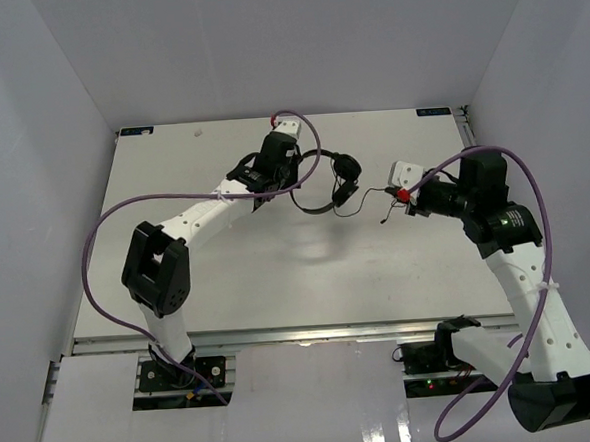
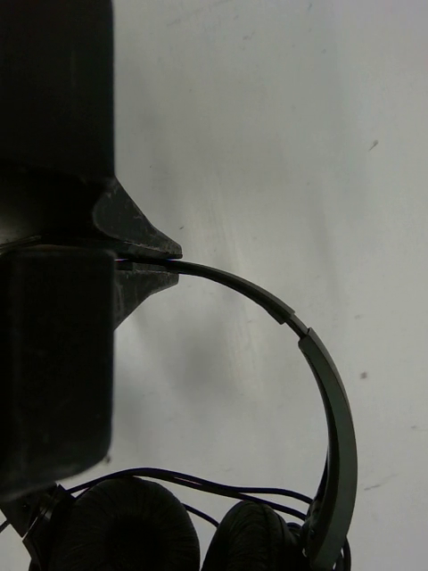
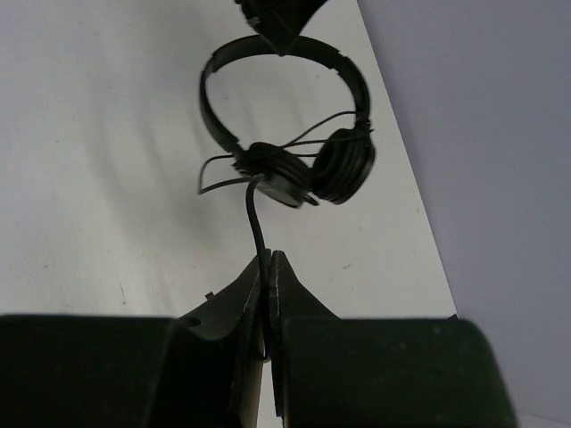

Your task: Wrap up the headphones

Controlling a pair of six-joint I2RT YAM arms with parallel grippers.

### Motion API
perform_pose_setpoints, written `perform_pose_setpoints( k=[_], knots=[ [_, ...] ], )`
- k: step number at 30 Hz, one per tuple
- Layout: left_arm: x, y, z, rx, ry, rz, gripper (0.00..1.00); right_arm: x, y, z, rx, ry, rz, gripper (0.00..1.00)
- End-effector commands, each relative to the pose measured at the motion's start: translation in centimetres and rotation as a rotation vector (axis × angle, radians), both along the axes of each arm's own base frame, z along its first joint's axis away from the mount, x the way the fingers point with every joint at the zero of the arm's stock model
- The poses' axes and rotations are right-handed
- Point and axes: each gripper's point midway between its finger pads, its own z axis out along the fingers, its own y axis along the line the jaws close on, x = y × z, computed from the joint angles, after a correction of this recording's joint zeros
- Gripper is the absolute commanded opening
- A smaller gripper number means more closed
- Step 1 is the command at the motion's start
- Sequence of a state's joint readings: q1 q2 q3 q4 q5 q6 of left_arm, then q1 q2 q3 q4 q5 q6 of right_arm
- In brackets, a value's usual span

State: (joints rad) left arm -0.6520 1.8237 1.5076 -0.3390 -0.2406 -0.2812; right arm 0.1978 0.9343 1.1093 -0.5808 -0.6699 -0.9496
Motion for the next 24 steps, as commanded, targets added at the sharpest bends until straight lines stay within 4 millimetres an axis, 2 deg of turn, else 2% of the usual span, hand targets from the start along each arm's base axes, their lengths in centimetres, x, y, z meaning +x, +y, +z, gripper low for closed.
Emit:
perform_pose_setpoints(
  k=[1, 5, 9, 15, 19, 24],
  knots=[
    [-3.8, -3.2, 2.2, -0.048, -0.06, -0.224, 0.0, 3.0, -0.7, 1.3, 0.028, -0.065, -0.106, 0.08],
    [-7.7, -4.6, 1.2, -0.033, -0.044, -0.348, 0.0, 4.3, -0.6, 0.3, 0.057, -0.026, -0.142, 0.08],
    [-10.1, -5.3, 1.3, -0.054, -0.039, -0.41, 0.0, 5.4, -0.4, -1.2, 0.075, 0.032, -0.168, 0.08],
    [-13.8, -6.3, 1.9, -0.124, -0.022, -0.508, 0.0, 8.1, -2.5, -4.3, 0.028, 0.044, -0.324, 0.08],
    [-14.9, -5.8, 3.1, -0.144, -0.043, -0.524, 0.0, 8.9, -3.5, -5.6, 0.0, 0.056, -0.39, 0.08],
    [-15.8, -5.1, 5.0, -0.18, -0.077, -0.532, 0.0, 8.7, -3.2, -6.4, 0.023, 0.094, -0.39, 0.08]
  ],
)
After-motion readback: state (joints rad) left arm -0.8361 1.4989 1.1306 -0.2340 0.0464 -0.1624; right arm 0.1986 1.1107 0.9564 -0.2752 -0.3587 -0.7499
